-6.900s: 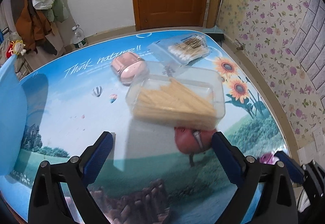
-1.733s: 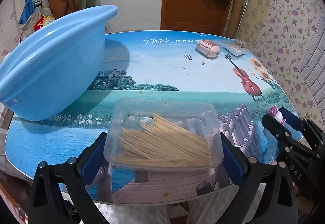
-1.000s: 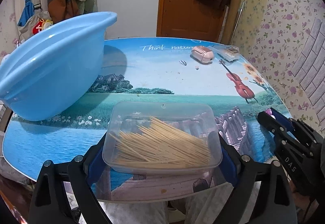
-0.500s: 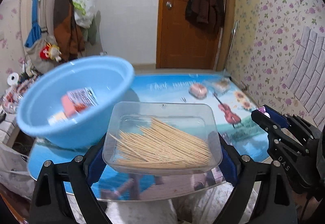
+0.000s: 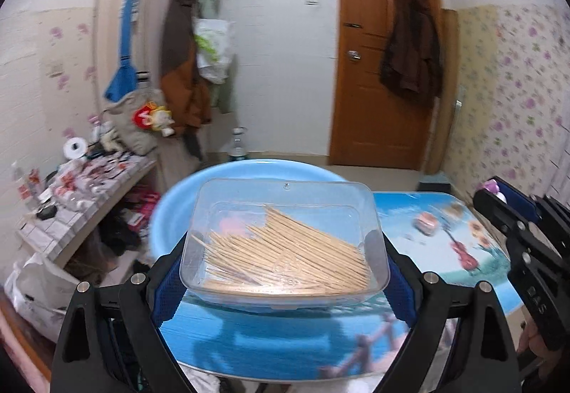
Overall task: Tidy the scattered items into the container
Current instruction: 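Carry toothpick box over basin with left gripper while right gripper grasps the bottle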
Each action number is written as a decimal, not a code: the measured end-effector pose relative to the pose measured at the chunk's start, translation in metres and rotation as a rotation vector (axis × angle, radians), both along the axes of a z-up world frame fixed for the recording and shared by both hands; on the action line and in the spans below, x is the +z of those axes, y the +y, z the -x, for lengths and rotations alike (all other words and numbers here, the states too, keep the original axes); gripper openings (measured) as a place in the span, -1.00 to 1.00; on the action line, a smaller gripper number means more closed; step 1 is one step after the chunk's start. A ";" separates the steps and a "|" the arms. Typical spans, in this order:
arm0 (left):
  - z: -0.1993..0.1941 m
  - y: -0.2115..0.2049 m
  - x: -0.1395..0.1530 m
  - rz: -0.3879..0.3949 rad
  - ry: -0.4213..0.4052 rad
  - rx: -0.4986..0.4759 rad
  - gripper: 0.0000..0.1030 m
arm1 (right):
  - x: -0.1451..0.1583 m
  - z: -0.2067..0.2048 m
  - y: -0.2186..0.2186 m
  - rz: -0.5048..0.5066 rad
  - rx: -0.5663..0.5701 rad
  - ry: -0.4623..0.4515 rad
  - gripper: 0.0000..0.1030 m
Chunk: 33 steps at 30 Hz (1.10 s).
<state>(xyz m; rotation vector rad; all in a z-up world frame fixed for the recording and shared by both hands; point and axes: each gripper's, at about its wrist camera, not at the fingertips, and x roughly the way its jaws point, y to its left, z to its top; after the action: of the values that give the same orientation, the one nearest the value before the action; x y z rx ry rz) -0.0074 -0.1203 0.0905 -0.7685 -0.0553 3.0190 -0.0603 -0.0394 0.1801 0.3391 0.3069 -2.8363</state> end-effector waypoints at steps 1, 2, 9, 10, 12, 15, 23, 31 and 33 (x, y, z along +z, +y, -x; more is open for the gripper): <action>0.002 -0.011 0.001 -0.006 0.003 0.024 0.79 | 0.001 0.004 -0.010 -0.004 0.023 0.000 -0.54; 0.002 -0.019 0.000 -0.009 0.007 0.039 0.79 | 0.001 0.007 -0.019 -0.006 0.040 -0.001 -0.54; 0.022 -0.067 -0.005 -0.012 0.010 0.121 0.79 | -0.003 0.043 -0.067 -0.002 0.119 -0.050 -0.54; 0.026 -0.070 -0.007 -0.010 0.008 0.121 0.79 | -0.005 0.051 -0.072 0.001 0.123 -0.059 -0.54; 0.035 -0.071 -0.011 -0.005 0.001 0.116 0.79 | -0.007 0.062 -0.080 -0.002 0.128 -0.071 -0.54; 0.050 -0.072 -0.023 -0.009 -0.031 0.101 0.79 | -0.012 0.077 -0.091 0.001 0.139 -0.098 -0.54; 0.076 -0.054 -0.043 0.001 -0.075 0.025 0.79 | -0.037 0.108 -0.106 -0.007 0.142 -0.182 -0.54; 0.087 -0.049 -0.061 0.027 -0.111 0.013 0.79 | -0.048 0.115 -0.104 -0.016 0.131 -0.207 -0.54; 0.087 -0.045 -0.063 0.057 -0.110 0.016 0.79 | -0.050 0.116 -0.104 -0.016 0.130 -0.214 -0.54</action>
<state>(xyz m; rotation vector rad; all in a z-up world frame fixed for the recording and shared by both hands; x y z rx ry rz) -0.0944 -0.1651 0.0272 -0.9426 0.0224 3.0029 -0.1765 -0.1434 0.1304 0.5977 0.2959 -2.6427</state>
